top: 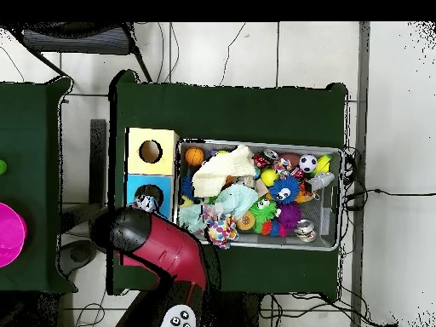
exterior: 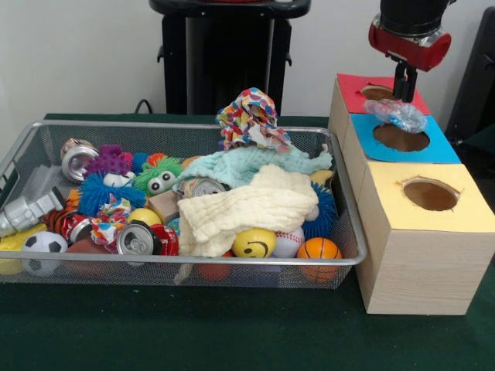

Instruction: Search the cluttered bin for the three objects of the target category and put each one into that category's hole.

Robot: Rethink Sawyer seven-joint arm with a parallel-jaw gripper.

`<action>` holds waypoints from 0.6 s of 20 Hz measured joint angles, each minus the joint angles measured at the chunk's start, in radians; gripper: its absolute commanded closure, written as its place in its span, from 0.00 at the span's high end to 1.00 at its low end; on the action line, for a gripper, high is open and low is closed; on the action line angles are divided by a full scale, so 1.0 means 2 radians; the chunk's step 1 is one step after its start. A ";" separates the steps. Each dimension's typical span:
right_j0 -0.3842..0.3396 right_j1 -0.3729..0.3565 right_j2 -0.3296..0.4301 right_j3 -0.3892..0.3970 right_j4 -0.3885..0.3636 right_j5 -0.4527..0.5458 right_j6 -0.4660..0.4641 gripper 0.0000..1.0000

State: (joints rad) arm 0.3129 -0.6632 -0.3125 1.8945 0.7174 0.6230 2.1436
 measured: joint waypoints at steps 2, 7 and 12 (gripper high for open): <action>0.000 -0.001 0.000 0.001 0.000 -0.003 0.000 0.00; 0.000 -0.001 0.000 0.001 0.000 -0.017 0.000 0.00; 0.000 -0.003 0.005 0.003 0.005 -0.043 0.000 0.00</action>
State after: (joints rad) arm 0.3136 -0.6702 -0.3016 1.9000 0.7267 0.5375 2.1436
